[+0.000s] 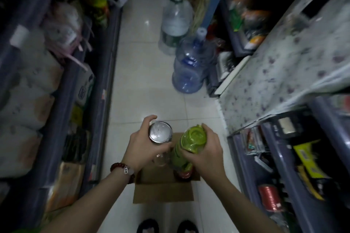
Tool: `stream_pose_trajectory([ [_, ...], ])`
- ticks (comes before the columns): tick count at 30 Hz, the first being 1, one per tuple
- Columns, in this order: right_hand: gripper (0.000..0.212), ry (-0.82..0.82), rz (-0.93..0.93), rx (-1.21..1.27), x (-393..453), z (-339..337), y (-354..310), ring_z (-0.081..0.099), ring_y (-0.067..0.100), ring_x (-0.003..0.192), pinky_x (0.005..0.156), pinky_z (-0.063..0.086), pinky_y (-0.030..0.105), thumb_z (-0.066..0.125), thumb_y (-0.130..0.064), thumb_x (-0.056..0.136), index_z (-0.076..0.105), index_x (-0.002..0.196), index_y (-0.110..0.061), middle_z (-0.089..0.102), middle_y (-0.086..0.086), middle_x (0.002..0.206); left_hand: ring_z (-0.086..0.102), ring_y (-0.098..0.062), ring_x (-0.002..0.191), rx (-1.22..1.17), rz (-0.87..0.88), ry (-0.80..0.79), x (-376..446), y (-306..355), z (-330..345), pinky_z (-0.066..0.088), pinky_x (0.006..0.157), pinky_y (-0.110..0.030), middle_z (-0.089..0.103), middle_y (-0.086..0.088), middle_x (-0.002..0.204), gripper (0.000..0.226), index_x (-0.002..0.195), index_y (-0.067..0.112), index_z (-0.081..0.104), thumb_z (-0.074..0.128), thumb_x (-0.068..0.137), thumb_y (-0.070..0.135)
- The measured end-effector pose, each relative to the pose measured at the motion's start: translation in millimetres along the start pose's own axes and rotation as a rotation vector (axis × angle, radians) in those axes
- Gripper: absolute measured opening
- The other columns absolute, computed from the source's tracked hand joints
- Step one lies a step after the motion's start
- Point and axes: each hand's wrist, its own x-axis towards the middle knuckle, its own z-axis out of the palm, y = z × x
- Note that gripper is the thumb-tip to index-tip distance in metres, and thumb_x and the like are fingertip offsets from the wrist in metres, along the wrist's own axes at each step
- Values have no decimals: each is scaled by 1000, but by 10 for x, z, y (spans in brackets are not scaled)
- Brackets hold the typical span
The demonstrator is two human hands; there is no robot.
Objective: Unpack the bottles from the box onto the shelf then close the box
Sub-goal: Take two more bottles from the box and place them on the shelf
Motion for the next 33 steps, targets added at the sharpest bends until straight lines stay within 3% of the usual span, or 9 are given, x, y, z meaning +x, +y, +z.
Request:
stream_pose_trajectory([
  [5, 96, 115, -5, 57, -56, -1106, -723, 41, 7, 124, 101, 31, 20, 84, -44, 60, 38, 142, -27, 48, -11, 128, 66, -6, 88, -64, 149, -143, 93, 1298, -226, 48, 76, -13, 69, 11, 94, 83, 124, 45, 36, 83, 55, 45],
  [9, 95, 288, -8, 182, -104, -2027, -1155, 56, 9, 118, 102, 46, 35, 84, -54, 52, 43, 135, -37, 58, -10, 128, 66, -5, 98, -127, 254, -256, 175, 2330, -300, 53, 93, -34, 68, 16, 104, 80, 115, 47, 48, 83, 44, 59],
  [12, 88, 398, -47, 221, -223, -2724, -1464, 58, 6, 114, 99, 47, 26, 87, -47, 55, 45, 132, -38, 60, -8, 126, 65, 8, 91, -129, 363, -290, 157, 3134, -344, 52, 87, -21, 71, 21, 92, 53, 90, 51, 57, 82, 43, 60],
  [14, 84, 474, -78, 229, -317, -3172, -1667, 59, 3, 111, 97, 46, 19, 87, -44, 56, 47, 130, -38, 61, -11, 122, 64, 12, 90, -165, 420, -329, 80, 3685, -396, 49, 83, -16, 72, 21, 90, 49, 91, 50, 60, 82, 48, 56],
  [18, 84, 588, -147, 283, -465, -4027, -2016, 60, -4, 107, 100, 48, 31, 87, -48, 52, 47, 126, -41, 60, -23, 116, 70, -11, 98, -282, 489, -479, -68, 4670, -428, 56, 88, -34, 75, 6, 100, 54, 106, 29, 68, 84, 56, 42],
  [23, 89, 733, -204, 299, -664, -4936, -2367, 62, 3, 106, 98, 49, 31, 85, -51, 53, 46, 132, -35, 65, -9, 119, 71, -16, 86, -435, 531, -553, -304, 5697, -396, 55, 65, -24, 76, 1, 91, 22, 96, 21, 71, 76, 75, 16],
  [25, 91, 770, -216, 325, -733, -5249, -2491, 63, 3, 103, 98, 50, 33, 81, -57, 50, 47, 131, -34, 68, -8, 112, 70, -12, 77, -462, 558, -575, -423, 6046, -406, 57, 61, -28, 75, 1, 87, 15, 91, 20, 71, 74, 77, 16],
  [29, 85, 819, -256, 333, -890, -5766, -2705, 64, -1, 100, 97, 50, 33, 81, -56, 54, 51, 128, -27, 71, -12, 103, 69, -21, 83, -488, 624, -608, -623, 6636, -454, 56, 81, -48, 75, -6, 91, 22, 95, 16, 71, 78, 75, 20],
  [33, 72, 892, -273, 284, -980, -6146, -2871, 67, 7, 97, 94, 52, 41, 80, -62, 52, 59, 113, -33, 74, -12, 94, 67, -18, 75, -492, 703, -621, -735, 7087, -502, 55, 78, -43, 75, -2, 84, 29, 91, 22, 73, 83, 66, 30],
])
